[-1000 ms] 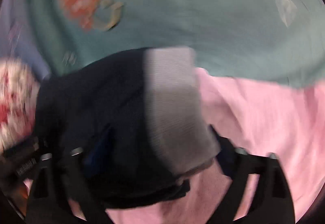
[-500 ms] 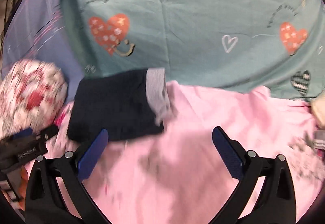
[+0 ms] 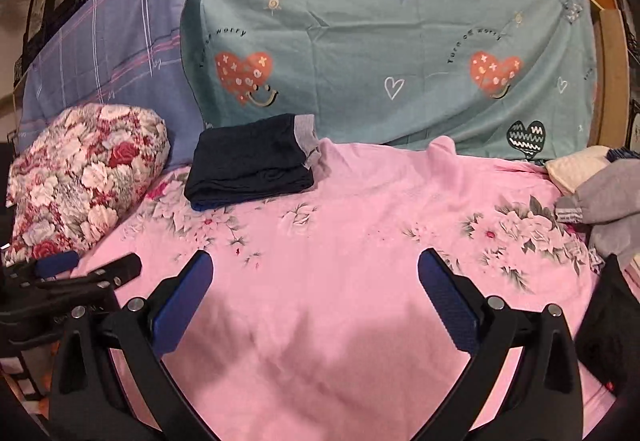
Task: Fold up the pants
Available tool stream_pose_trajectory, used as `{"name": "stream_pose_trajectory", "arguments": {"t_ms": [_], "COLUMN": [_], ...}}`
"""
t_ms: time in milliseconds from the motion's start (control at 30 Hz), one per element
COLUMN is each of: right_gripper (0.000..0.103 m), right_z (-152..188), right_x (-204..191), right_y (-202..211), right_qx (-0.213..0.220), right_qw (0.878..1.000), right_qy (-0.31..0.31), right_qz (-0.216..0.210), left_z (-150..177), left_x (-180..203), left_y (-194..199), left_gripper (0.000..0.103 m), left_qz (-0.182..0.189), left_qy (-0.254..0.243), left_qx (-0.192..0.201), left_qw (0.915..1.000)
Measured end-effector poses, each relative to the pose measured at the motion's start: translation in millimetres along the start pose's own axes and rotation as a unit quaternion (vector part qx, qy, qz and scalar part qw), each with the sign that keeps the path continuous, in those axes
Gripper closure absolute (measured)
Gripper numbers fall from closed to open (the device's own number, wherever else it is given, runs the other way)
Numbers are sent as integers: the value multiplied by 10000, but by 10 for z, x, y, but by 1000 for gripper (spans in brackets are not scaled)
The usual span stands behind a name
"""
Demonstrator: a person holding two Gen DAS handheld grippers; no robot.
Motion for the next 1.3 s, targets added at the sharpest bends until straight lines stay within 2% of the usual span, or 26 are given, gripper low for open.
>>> {"name": "stream_pose_trajectory", "arguments": {"t_ms": [167, 233, 367, 533, 700, 967, 1300], "right_gripper": [1, 1, 1, 1, 1, 1, 1], "right_z": [40, 97, 247, 346, 413, 461, 485], "right_x": [3, 17, 17, -6, -105, -208, -251], "right_y": [94, 52, -91, -167, -220, -265, -281], "right_qx": [305, 370, 126, 43, -111, -203, -261], "right_qw": [9993, 9989, 9994, 10000, 9997, 9994, 9990], "right_qy": [-143, -241, -308, -70, -55, 228, 268], "right_qz": [180, 147, -98, -25, -206, -169, -248], "left_z": [117, 184, 273, 360, 353, 349, 371], "left_x": [-23, -37, -27, 8, 8, -60, -41], "left_y": [-69, -143, -254, -289, -267, -290, -321], "left_gripper": [2, 2, 2, 2, 2, 2, 2], "left_qz": [-20, -81, -202, -204, -268, -259, -212], "left_qy": [-173, -241, -401, -540, -622, -377, -352], "left_qx": [96, -37, -229, -416, -321, -422, -503], "left_qw": [9998, 9997, 9987, 9975, 9972, 9981, 9979]}}
Point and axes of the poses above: each gripper's, at about its wrist camera, not at the fingertips, and y roughly against the way its jaws point, x to its right, z to its underside, the point moved 8 cm from there along -y, roughly the way its jaws point, and after that the axes turned 11 degrees about y, right-handed, at the moved point
